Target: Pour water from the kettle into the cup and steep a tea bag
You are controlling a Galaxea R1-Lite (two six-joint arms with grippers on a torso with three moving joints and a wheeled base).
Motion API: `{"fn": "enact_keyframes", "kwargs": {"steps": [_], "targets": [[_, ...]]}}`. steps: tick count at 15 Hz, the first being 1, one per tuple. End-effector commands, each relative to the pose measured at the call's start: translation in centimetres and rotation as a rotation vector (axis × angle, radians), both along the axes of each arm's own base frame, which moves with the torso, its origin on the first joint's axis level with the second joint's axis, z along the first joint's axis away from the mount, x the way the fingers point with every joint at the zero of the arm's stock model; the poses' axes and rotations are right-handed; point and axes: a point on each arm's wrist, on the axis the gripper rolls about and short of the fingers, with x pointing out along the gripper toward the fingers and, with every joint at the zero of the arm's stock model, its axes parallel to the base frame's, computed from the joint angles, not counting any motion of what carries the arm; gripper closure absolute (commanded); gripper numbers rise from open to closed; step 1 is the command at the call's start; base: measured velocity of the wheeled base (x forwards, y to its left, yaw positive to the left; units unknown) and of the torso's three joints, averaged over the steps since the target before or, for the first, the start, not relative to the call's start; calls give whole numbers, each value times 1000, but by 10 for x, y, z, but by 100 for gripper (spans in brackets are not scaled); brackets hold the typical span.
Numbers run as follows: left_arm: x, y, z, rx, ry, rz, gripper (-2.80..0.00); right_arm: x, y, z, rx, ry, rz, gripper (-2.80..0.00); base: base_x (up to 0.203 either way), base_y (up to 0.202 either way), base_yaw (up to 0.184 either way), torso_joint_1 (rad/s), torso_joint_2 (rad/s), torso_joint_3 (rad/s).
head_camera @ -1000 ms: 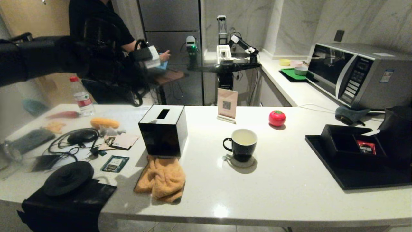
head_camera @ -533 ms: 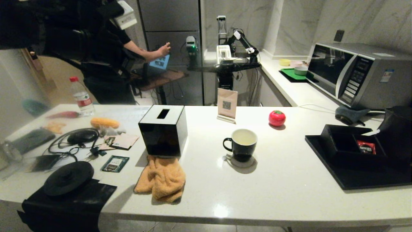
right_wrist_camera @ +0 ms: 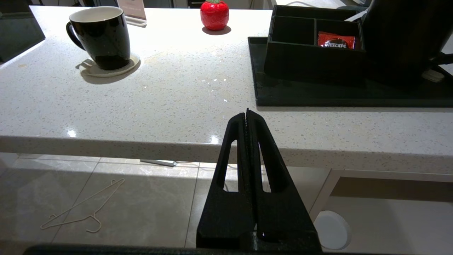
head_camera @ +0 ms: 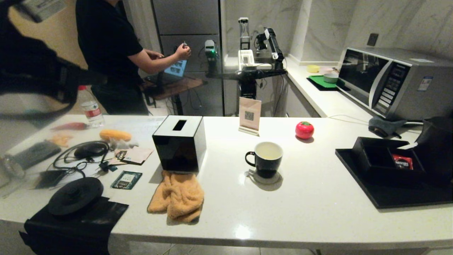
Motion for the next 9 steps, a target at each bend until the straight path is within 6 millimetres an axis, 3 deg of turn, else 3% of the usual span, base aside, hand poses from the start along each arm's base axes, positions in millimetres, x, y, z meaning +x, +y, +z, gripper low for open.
{"fn": "enact_keyframes", "kwargs": {"steps": [1, 4, 6, 9], "targets": [[-97, 14, -21, -80, -40, 56, 0, 0, 0, 0, 0, 1, 1, 0, 0, 0, 0, 0, 0, 0], [-151, 23, -95, -160, 12, 117, 0, 0, 0, 0, 0, 1, 1, 0, 0, 0, 0, 0, 0, 0], [-180, 27, -138, -208, -42, 144, 0, 0, 0, 0, 0, 1, 1, 0, 0, 0, 0, 0, 0, 0], [-206, 31, -200, -250, -125, 244, 0, 0, 0, 0, 0, 1, -1, 0, 0, 0, 0, 0, 0, 0]]}}
